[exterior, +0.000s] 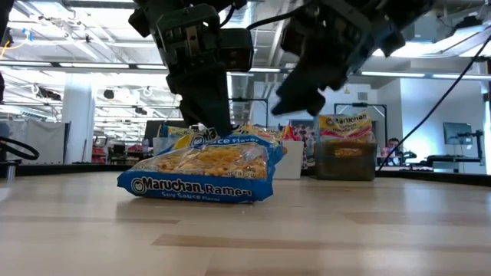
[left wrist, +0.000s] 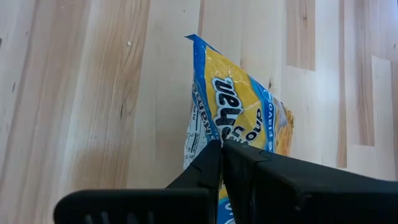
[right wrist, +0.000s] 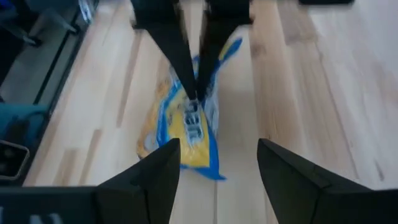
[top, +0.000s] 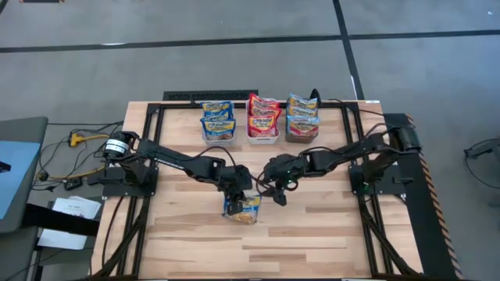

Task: Sort Maruchan noodles
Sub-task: Put the blue noodle pack into the transparent bin

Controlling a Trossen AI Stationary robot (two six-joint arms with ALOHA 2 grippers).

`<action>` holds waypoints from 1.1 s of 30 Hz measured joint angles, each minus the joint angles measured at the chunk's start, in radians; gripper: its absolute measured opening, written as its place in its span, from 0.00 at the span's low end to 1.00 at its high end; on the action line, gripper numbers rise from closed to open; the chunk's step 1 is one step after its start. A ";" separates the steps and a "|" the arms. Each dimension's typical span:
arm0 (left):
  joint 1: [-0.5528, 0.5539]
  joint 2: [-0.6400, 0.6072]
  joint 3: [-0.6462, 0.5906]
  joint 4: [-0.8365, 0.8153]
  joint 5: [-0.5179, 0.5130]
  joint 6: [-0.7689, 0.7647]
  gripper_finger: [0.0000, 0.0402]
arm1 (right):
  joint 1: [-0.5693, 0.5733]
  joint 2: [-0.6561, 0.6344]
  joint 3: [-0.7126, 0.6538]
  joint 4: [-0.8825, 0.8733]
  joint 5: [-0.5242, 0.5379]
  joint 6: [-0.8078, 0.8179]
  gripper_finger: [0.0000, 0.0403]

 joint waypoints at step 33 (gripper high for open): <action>0.000 0.000 0.000 0.080 -0.048 0.001 0.00 | 0.008 0.176 0.002 0.153 -0.104 0.262 0.56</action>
